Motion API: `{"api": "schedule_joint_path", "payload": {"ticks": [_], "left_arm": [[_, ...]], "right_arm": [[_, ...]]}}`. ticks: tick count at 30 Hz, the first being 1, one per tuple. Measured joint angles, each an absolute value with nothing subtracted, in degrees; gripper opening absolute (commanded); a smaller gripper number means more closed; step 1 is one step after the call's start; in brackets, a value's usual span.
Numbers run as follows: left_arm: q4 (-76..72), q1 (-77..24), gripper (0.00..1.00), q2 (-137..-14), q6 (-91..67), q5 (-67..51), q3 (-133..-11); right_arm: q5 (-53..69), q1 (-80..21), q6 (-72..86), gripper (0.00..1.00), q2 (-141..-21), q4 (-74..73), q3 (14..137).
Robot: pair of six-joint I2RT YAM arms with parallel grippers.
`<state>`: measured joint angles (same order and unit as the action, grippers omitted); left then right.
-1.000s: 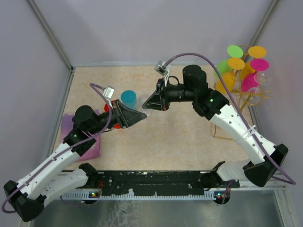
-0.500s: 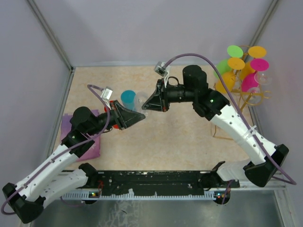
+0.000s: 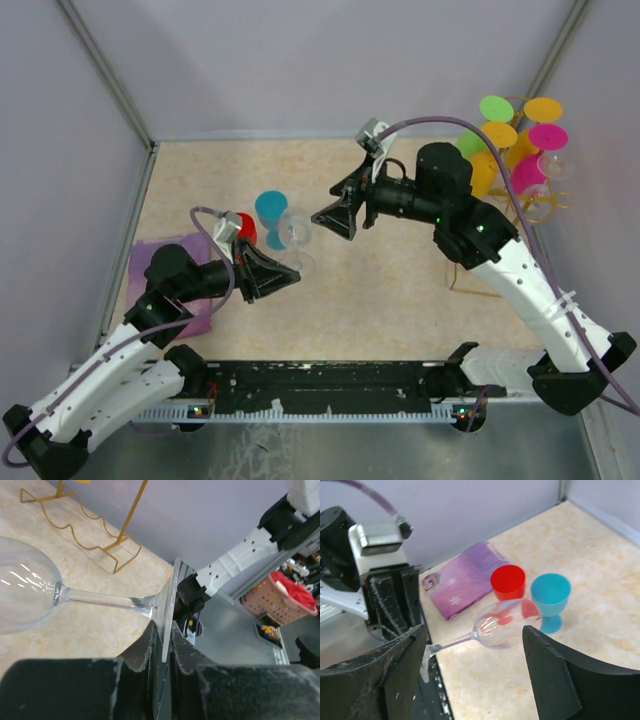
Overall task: Take the wine glass off the wine glass rack
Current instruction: Place the wine glass at the center of the board.
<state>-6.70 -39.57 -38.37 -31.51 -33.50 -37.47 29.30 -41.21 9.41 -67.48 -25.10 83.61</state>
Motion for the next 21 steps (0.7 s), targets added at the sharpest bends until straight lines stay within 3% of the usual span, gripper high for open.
{"api": "schedule_joint_path", "payload": {"ticks": [13, 17, 21], "left_arm": [[-4.1, -39.6, 0.0, -26.7, -13.8, -37.6, -27.7], [-6.7, -39.6, 0.0, -22.0, -8.4, -39.5, -22.1], [-6.9, -39.6, 0.0, -19.3, -1.5, -45.6, -19.3]], "right_arm": [[14.0, -41.2, 8.6, 0.9, -67.7, -23.7, 82.3], [16.1, -40.7, 11.3, 0.93, -71.5, -27.0, 83.6], [26.8, -38.1, 15.5, 0.92, -74.4, -28.0, 83.7]]}}
